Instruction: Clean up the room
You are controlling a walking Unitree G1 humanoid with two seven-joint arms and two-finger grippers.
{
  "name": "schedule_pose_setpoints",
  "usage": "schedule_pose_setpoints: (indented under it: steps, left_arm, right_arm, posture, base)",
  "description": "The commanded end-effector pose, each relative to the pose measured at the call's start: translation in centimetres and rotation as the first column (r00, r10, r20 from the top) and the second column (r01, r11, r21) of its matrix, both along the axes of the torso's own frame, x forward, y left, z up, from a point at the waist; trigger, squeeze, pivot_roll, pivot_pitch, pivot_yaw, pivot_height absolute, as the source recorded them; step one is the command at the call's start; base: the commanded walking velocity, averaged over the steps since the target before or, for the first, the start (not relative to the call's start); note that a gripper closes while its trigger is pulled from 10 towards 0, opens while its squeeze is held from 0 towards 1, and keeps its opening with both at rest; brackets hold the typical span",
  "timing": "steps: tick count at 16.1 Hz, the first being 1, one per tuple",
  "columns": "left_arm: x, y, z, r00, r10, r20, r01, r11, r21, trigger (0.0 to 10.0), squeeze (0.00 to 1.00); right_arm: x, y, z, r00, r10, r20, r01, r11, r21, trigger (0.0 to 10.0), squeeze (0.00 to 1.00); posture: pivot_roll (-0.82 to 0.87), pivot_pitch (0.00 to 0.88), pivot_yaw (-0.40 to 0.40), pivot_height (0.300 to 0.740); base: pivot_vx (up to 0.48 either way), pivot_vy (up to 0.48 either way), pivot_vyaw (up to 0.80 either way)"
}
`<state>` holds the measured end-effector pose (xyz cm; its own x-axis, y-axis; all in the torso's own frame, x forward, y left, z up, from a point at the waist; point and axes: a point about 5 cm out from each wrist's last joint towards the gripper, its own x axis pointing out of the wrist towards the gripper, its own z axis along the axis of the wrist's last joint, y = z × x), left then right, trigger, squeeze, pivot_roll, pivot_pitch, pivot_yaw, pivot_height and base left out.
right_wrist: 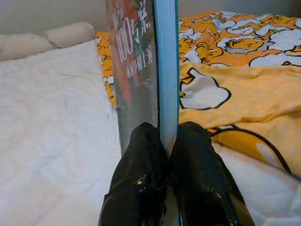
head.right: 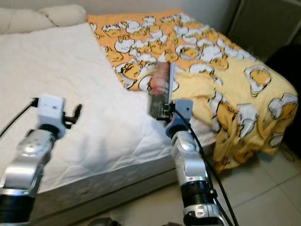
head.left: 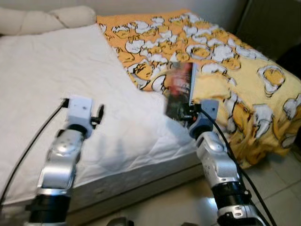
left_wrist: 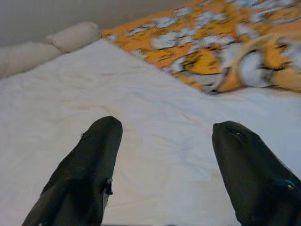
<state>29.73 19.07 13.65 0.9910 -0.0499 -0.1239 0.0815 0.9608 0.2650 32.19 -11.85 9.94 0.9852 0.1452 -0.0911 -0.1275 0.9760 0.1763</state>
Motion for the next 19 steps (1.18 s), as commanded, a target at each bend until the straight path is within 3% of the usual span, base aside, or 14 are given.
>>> schedule_pose_setpoints:
  steps: [1,19]
  left_arm:
    - [0.06,0.05,0.24,1.0,0.0,0.007,0.0,1.0,0.009,10.0,0.0]
    - [-0.14,-0.2,0.08,1.0,-0.003,0.014,0.003,1.0,0.007,10.0,0.0]
  right_arm:
    - [0.47,-0.44,1.22,0.998,-0.02,0.052,0.019,1.0,0.008,10.0,0.0]
    - [0.42,-0.13,1.12,0.998,0.008,0.055,-0.008,1.0,-0.002,10.0,0.0]
  posture:
    - [0.01,0.0,-0.008,0.74]
    - [0.02,0.0,-0.022,0.74]
  base:
    - [0.0,0.345,0.0]
    - [0.0,0.343,0.0]
